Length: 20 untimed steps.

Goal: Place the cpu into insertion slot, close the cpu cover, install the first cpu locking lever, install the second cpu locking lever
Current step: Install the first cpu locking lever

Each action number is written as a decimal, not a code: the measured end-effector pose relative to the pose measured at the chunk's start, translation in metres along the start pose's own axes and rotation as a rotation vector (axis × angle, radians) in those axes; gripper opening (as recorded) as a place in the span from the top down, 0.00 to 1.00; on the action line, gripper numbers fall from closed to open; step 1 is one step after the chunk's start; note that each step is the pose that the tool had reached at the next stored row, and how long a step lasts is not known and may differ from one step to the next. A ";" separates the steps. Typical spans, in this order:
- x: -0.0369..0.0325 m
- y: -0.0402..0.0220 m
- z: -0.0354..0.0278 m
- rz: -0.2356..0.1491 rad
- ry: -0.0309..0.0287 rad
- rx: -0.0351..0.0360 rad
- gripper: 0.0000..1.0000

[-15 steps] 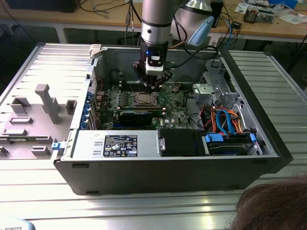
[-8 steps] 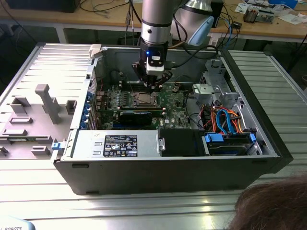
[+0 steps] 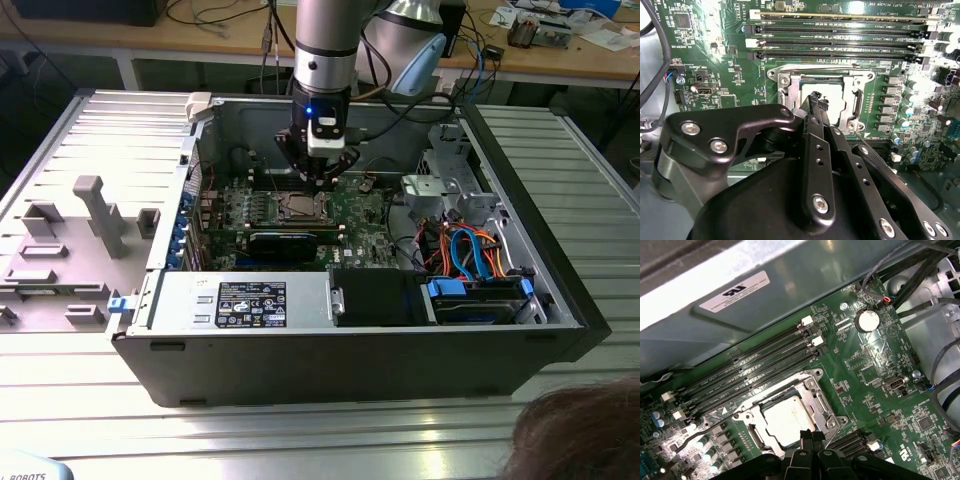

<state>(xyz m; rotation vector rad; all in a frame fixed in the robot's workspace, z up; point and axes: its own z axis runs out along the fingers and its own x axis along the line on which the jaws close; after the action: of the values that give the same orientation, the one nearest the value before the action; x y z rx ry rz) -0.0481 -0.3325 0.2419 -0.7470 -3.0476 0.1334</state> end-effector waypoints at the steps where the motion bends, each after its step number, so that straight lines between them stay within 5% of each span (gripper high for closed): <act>1: 0.0000 0.0000 0.0000 -0.004 -0.0003 -0.0001 0.89; 20: 0.0000 0.0000 0.0001 -0.078 -0.0065 -0.0015 0.89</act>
<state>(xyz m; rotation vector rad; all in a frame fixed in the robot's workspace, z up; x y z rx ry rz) -0.0481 -0.3325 0.2418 -0.6281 -3.0777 0.1334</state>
